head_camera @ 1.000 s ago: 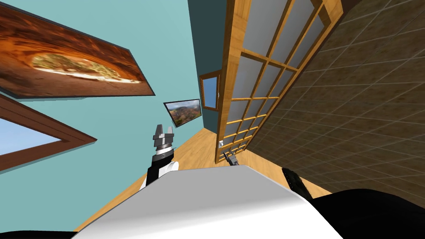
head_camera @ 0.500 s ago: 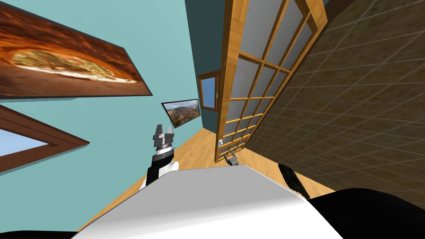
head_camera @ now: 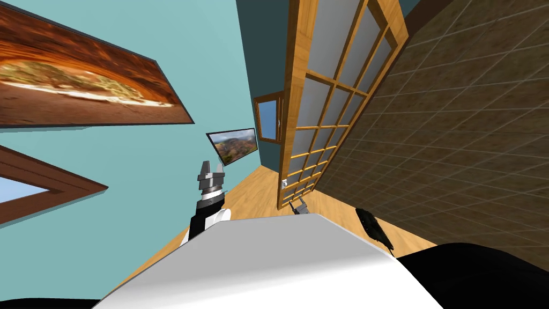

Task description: Push the door open

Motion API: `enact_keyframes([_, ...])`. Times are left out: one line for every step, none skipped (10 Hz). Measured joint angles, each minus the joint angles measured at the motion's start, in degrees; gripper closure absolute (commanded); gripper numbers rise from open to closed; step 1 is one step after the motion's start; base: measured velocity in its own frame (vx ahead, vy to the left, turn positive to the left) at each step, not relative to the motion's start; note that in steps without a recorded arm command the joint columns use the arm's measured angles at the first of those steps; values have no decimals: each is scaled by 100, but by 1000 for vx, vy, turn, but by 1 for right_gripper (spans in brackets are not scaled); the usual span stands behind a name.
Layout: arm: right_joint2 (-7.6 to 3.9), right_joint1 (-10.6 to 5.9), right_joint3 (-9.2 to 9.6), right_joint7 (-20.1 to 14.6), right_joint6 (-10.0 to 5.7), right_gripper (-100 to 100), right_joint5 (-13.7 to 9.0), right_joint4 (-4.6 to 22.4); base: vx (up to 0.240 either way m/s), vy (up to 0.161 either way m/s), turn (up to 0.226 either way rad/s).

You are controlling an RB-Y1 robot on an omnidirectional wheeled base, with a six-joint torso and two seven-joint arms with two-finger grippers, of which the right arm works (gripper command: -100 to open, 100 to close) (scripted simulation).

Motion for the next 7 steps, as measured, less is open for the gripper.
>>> enact_keyframes([-41, -55, -5, 11, 28, -100, -9, 36, 166, 69, 24])
enact_keyframes([-68, -92, -6, 20, 65, -100, -15, 45, 197, 62, 17])
enact_keyframes([-85, -122, -6, 19, 101, -100, -21, 43, 226, 59, 28])
enact_keyframes([-78, -158, -7, 30, 133, -100, -28, 59, 208, 68, 32])
enact_keyframes([-69, -207, -14, 43, 158, -100, -40, 92, 199, 70, 33])
enact_keyframes([-25, -256, -14, 55, 198, -100, -47, 109, 166, 69, -4])
enact_keyframes([26, -307, -16, 64, 240, -100, -54, 128, 86, 31, 5])
